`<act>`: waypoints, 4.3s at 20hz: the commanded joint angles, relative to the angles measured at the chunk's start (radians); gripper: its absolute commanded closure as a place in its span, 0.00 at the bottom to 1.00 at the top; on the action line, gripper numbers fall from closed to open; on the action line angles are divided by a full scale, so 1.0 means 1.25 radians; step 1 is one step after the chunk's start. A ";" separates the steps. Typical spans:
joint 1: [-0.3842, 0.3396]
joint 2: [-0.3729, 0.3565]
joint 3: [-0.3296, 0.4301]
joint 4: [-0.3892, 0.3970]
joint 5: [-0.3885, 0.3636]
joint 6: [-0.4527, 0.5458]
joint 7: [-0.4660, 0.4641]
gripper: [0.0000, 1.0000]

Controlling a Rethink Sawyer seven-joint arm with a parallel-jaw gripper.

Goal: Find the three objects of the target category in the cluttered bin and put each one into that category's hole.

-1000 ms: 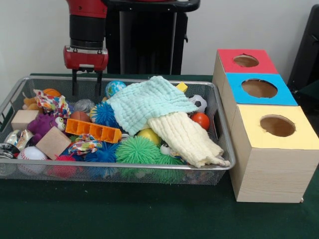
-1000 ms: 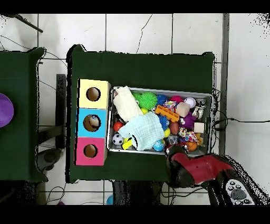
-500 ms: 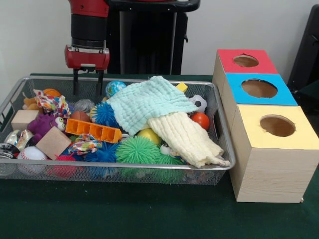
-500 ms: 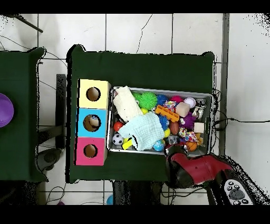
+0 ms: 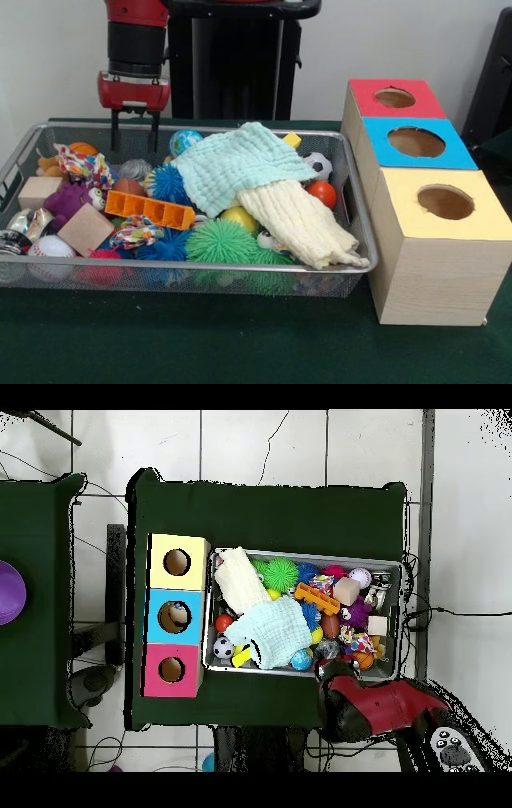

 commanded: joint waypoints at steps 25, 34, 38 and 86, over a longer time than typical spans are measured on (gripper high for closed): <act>0.022 0.096 -0.004 -0.087 -0.029 -0.065 0.045 0.00; -0.023 0.082 0.040 -0.072 -0.049 -0.035 0.020 0.00; -0.017 0.082 0.030 -0.070 -0.048 -0.041 0.023 0.00; 0.006 0.091 0.028 -0.112 -0.025 -0.036 0.032 0.00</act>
